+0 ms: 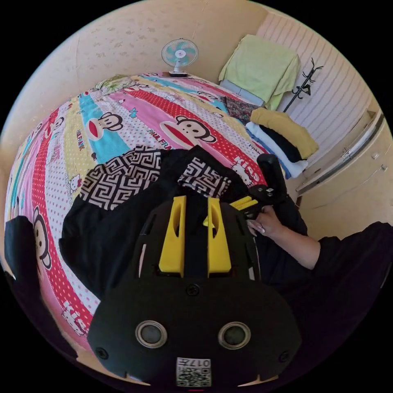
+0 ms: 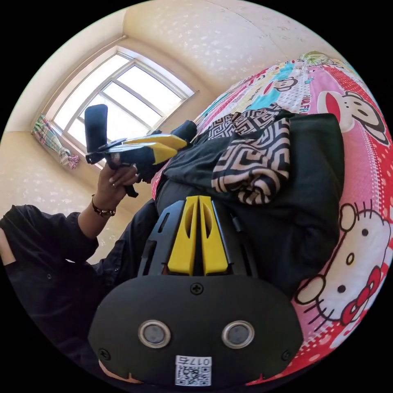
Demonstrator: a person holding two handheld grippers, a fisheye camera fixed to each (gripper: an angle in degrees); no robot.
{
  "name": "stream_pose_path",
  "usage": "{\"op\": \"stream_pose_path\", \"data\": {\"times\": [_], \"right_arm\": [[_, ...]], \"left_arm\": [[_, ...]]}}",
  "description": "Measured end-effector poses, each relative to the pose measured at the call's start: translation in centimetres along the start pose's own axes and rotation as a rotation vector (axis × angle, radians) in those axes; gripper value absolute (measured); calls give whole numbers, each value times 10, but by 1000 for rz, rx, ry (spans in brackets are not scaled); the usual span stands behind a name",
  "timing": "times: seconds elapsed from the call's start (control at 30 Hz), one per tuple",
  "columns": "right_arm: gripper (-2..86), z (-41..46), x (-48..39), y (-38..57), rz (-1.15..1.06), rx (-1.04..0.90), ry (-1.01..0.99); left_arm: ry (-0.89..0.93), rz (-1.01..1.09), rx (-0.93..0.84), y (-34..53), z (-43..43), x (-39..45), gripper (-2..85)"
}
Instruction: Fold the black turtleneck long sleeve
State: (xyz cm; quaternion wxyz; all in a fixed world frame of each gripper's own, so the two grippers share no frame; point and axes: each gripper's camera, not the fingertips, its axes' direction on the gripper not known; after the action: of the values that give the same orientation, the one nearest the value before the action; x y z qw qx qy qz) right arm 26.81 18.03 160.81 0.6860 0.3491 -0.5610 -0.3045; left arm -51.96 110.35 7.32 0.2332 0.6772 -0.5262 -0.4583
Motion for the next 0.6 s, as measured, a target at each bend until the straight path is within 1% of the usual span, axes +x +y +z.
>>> {"op": "stream_pose_path", "data": {"times": [0.13, 0.2, 0.23, 0.3, 0.4, 0.43, 0.47, 0.5, 0.53, 0.57, 0.6], "right_arm": [[31, -5, -23, -6, -89, -8, -53], [43, -24, -52, -3, -186, 80, -35], [47, -30, -60, 0, -213, 112, -9], [65, -48, -87, 13, -260, 239, 178], [90, -52, -102, 18, -193, 372, 429], [94, -50, -104, 16, -190, 370, 444], [92, -41, -104, 8, -181, 317, 451], [87, -28, -100, -3, -139, 213, 458], [82, -20, -97, -8, -108, 157, 473], [65, -3, -93, -17, -58, 57, 518], [38, 10, -93, -23, -22, 10, 583]], "left_arm": [[-25, -195, -15, 60, -19, -43, 86], [-23, -314, -18, 105, -27, -61, 87], [-16, -333, -6, 115, -29, -62, 87], [5, -390, 43, 153, -39, -62, 87], [2, -444, 67, 188, -48, -60, 88], [3, -453, 71, 193, -49, -60, 88], [8, -472, 78, 202, -53, -62, 91], [17, -494, 86, 209, -58, -66, 96], [23, -504, 93, 213, -60, -68, 97], [33, -522, 112, 219, -67, -72, 99], [46, -535, 133, 224, -73, -76, 99]]}}
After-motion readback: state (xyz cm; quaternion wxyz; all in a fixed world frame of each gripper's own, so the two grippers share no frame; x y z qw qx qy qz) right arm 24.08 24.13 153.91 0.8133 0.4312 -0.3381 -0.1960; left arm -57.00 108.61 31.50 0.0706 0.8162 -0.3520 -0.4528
